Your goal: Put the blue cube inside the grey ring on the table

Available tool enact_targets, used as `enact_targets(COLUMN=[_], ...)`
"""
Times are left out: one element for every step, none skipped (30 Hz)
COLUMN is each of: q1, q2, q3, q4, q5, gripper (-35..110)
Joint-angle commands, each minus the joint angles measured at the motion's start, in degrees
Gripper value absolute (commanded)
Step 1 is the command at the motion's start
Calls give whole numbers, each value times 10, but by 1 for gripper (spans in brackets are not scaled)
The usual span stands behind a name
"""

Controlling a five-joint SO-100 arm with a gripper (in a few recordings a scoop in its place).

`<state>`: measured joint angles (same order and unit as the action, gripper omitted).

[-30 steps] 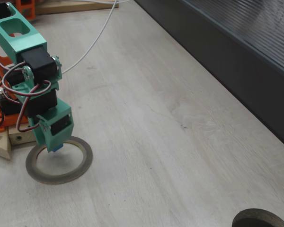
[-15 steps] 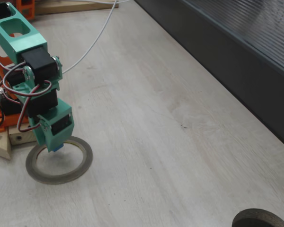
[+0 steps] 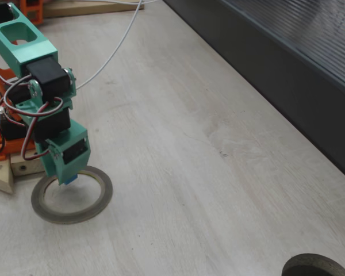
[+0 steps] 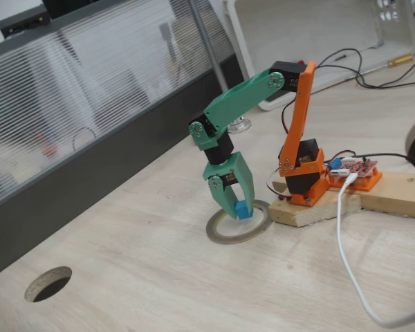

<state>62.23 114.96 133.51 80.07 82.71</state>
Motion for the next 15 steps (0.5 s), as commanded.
enact_targets(q1=[5,5,5,5,5,5,5,5,5,5,6,7,9,9,9], q2=[9,9,9,9,9,9,9,9,9,9,9,9,9,9,9], q3=[-4,-4,-4,-4,-4,-4,-4,-4,-4,-4,-4,-4,-4,-4,-4], q4=[5,5,5,5,5,5,5,5,5,5,5,5,5,5,5], q5=[9,9,9,9,9,9,9,9,9,9,9,9,9,9,9], gripper=[15,15,15,15,15,15,15,15,15,16,16,16,16,16,16])
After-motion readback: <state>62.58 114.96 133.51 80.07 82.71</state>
